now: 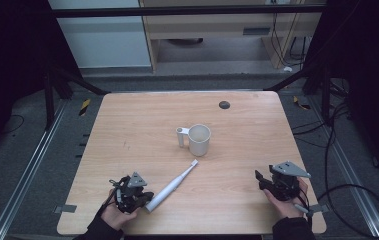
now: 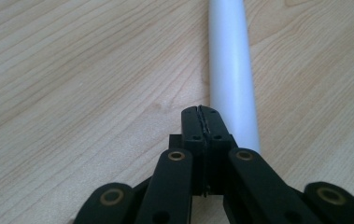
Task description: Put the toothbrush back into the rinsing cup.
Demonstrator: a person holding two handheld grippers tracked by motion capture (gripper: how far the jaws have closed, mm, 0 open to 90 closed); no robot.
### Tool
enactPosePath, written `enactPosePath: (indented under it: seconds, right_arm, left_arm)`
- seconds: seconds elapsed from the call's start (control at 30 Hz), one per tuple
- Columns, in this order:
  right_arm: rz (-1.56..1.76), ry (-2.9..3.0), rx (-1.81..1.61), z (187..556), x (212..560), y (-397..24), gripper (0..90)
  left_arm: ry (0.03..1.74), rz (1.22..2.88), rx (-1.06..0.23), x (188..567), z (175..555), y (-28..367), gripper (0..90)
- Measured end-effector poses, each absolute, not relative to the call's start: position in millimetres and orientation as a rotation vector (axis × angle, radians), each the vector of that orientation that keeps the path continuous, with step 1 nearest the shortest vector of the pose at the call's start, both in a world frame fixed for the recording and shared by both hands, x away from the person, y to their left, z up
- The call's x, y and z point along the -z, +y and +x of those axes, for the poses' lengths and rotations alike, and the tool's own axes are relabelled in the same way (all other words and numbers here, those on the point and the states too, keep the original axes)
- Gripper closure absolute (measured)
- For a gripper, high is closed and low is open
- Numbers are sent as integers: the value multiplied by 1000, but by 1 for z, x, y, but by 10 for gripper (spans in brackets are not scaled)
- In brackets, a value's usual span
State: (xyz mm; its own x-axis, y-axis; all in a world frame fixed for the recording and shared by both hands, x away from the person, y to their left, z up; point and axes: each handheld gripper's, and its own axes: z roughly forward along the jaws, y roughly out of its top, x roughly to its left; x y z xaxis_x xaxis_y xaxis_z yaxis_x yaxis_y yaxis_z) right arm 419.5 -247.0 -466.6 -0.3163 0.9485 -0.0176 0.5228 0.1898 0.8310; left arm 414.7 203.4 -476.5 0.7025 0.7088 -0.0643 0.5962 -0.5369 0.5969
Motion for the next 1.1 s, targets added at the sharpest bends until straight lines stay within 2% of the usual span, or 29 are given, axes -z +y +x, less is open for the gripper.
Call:
enactPosePath:
  seconds: [1.1]
  right_arm:
    - [1375, 1932, -1003, 420, 468, -246, 433]
  left_arm:
    - [917, 2340, -195, 478, 403, 185, 896]
